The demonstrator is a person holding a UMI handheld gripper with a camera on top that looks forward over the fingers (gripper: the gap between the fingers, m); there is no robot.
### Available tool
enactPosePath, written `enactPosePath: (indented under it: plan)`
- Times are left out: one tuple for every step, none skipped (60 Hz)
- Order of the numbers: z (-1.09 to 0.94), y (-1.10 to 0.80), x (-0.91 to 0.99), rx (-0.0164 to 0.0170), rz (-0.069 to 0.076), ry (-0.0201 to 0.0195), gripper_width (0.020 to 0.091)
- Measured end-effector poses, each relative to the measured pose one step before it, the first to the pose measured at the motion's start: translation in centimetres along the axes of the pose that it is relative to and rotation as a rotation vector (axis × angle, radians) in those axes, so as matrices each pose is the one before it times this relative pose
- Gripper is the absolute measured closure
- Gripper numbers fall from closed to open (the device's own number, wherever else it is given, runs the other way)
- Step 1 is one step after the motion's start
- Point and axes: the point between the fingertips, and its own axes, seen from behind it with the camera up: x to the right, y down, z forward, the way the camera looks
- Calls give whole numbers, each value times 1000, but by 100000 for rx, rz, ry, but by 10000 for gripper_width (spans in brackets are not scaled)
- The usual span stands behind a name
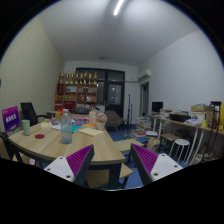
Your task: Pour water
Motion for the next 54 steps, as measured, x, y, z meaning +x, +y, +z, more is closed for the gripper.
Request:
enactPosePath:
  plan:
    - [60,-85,-164,261,-4,-490,288]
    - [68,-79,-181,235,33,-506,287]
    - [91,-118,-195,259,54,-517,287]
    - [104,-142,-196,246,28,-501,287]
    - [104,-119,-212,198,33,-520,287]
    - [237,-128,-322,271,-5,-616,287]
    - [161,-216,-280,330,93,-581,286]
    - [170,-204,-387,383,119,-588,287]
    - [210,-219,-407,514,97,-628,287]
    - [244,-261,-466,647,116,-691,284]
    - [305,-283,-537,668,48,-757,286]
    - [554,-93,-73,674,90,-931,287]
    - [413,-295,-611,603,138,-872,285]
    - [198,-560,-1204,494,166,-854,288]
    - [695,-31,-212,513,145,-1053,288]
    - [512,-271,-771,307,201,-1064,287]
    - [571,-163,-771,271,113,-1128,286]
    - [604,-154,-824,261,95,-1185,287]
    - [645,-132,-841,224,2,-1268,287]
    - [666,-51,-869,189,-128,-1293,289]
    - [754,-9,-851,140,-134,-1237,288]
    - [755,28,-827,89,-74,-1137,287]
    - [802,46,-717,-21,-63,-897,287]
    - [809,69,-692,-147,-97,-721,288]
    - [871,58,-674,-102,-208,-597,288]
    - [795,-6,-710,101,-300,-500,286]
    - [870,4,-693,298,-355,-435,287]
    - [835,8,-594,304,-380,-343,286]
    - [864,28,-595,170,-276,-158,285]
    - [803,71,-520,-60,-247,-68,282]
    - [789,153,-523,-249,-336,-215,281]
    - [798,119,-614,-266,-275,-333,282]
    - [783,133,-536,-133,-155,-353,281]
    - [794,132,-467,-108,-75,-146,280]
    - [763,175,-469,-309,-81,71,281]
    - [688,318,-405,-686,-333,182,284]
    - [687,320,-419,-784,-555,228,284]
    - [623,289,-406,-590,-654,164,285]
    - [628,121,-416,-302,-654,179,286]
    - [650,55,-360,-61,-682,192,282]
    - [641,70,-296,57,-638,305,283]
    - [583,104,-221,35,-455,460,287]
    - [585,87,-187,-52,-321,494,286]
    - [545,118,-206,-221,-252,458,287]
    - [465,128,-235,-383,-267,332,287]
    - [516,154,-162,-355,-205,308,285]
    - [504,113,-129,-212,-80,411,288]
    - [459,151,-39,-194,107,572,287]
    - [438,143,-19,-289,183,556,288]
    - [447,142,-12,-302,133,489,286]
    - [415,111,10,-173,169,356,286]
    - [396,67,-88,-155,271,256,284]
    - [413,49,-111,23,439,235,286]
    - [438,-20,-93,358,481,237,285]
